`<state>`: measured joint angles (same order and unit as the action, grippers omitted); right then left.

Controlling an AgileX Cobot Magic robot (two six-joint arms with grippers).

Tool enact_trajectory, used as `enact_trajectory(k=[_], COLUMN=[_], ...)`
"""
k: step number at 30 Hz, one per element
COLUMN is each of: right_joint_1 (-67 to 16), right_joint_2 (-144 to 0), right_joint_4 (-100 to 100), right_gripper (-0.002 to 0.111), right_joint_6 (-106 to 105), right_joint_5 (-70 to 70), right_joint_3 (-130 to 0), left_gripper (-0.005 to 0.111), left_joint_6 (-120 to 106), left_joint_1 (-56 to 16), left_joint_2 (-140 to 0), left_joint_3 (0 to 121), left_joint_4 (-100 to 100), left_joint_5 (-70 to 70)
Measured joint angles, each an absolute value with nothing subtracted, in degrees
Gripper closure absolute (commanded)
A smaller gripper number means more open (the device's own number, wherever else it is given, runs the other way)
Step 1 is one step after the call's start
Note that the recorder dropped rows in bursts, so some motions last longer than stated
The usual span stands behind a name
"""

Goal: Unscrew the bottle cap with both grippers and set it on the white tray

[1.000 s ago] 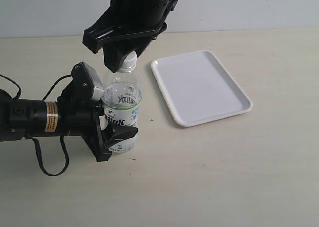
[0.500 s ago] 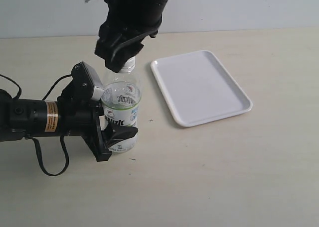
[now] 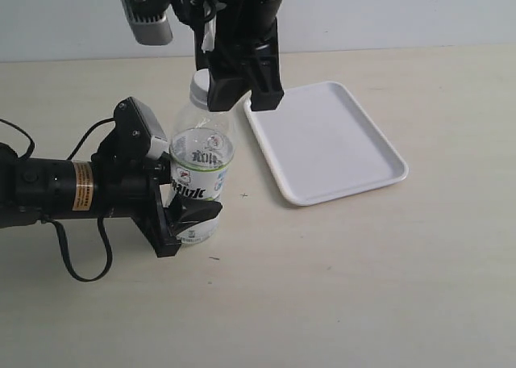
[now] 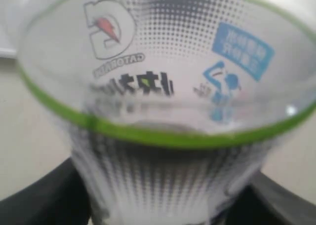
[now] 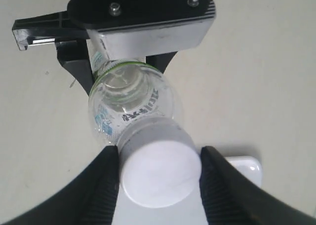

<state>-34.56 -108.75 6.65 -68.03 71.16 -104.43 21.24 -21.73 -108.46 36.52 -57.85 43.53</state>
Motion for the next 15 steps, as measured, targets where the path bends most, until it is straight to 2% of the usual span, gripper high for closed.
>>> enact_trajectory(k=[15], right_joint_1=[-34.6], right_joint_2=[-108.3], right_joint_4=[5.6], right_gripper=[0.108], right_joint_6=[-74.0], right_joint_5=[71.4], right_joint_3=[-104.4], left_gripper=[0.107], left_joint_6=[21.2], left_joint_1=[-21.7], left_joint_2=[-108.5], left_joint_3=[36.5], left_joint_4=[-57.7], left_joint_5=[43.9])
